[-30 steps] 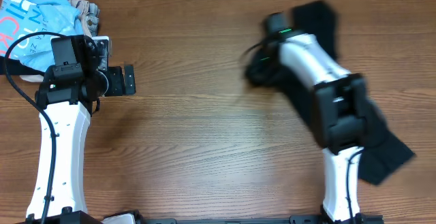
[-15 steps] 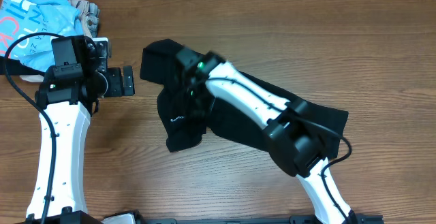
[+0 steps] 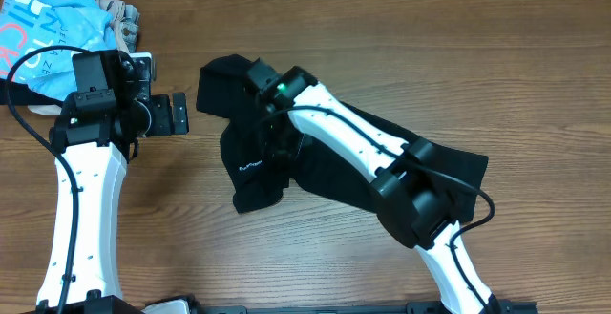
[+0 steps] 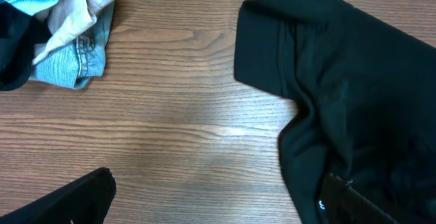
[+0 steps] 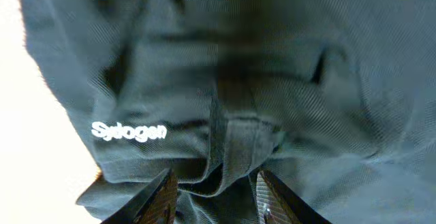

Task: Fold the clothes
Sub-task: 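Drag the black T-shirt leftward to the table center with the right gripper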

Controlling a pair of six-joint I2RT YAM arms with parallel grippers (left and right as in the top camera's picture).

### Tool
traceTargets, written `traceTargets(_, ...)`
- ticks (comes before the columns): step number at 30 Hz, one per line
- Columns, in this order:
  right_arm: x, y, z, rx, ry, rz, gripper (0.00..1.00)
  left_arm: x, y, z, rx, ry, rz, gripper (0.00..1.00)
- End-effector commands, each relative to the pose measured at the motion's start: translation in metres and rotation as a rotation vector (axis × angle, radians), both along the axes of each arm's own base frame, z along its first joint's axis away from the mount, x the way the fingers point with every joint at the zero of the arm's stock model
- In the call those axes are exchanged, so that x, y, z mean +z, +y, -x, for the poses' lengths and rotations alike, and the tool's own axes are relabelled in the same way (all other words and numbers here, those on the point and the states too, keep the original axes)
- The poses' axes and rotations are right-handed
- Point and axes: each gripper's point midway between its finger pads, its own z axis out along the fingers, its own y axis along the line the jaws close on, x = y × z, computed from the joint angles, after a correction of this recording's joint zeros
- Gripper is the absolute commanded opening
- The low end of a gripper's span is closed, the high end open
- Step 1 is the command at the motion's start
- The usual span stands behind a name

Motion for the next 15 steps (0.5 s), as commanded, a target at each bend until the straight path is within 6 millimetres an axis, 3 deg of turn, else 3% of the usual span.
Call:
traceTargets(1,-0.003,-0.004,0.004,-0.062,-0.026,0.054,0.42,0.007,0.003,-0.004,0.019,-0.016,-0.003,1.0)
traceTargets(8,-0.015,0.001,0.006,-0.069,-0.037,0.048,0.4,0.006,0.003,-0.004,0.018,-0.013,-0.002,1.0)
traceTargets(12,-0.02,0.004,0.001,-0.072,-0.065,0.035,0.29,0.006,0.003,-0.003,0.018,-0.008,-0.001,1.0)
traceTargets(14,-0.023,0.002,-0.001,-0.09,-0.075,0.043,0.21,0.005,0.003,-0.002,0.018,-0.006,-0.001,1.0)
traceTargets(15,-0.024,0.001,-0.002,-0.094,-0.081,0.047,0.13,0.005,0.003,-0.002,0.018,-0.005,-0.001,1.0)
